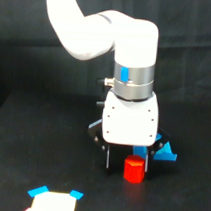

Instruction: Pick up the red object from the table

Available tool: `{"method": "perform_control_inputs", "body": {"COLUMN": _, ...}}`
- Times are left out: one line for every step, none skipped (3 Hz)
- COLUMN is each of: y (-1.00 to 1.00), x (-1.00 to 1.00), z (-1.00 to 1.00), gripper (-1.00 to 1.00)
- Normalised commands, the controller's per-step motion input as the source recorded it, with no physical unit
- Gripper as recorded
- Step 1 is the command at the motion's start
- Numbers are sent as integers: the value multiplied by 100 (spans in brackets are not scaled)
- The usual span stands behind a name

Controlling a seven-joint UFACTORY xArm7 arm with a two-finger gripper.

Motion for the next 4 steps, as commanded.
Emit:
{"method": "perform_control_inputs", "body": {"y": 2, "x": -32, "z": 16, "gripper": -100}}
{"method": "perform_control_inputs", "body": {"y": 16, "x": -21, "z": 56, "gripper": -100}}
{"method": "perform_control_inputs", "body": {"y": 26, "x": -1, "z": 90, "gripper": -100}}
{"method": "perform_control_inputs", "body": {"y": 32, "x": -40, "z": 97, "gripper": -100}}
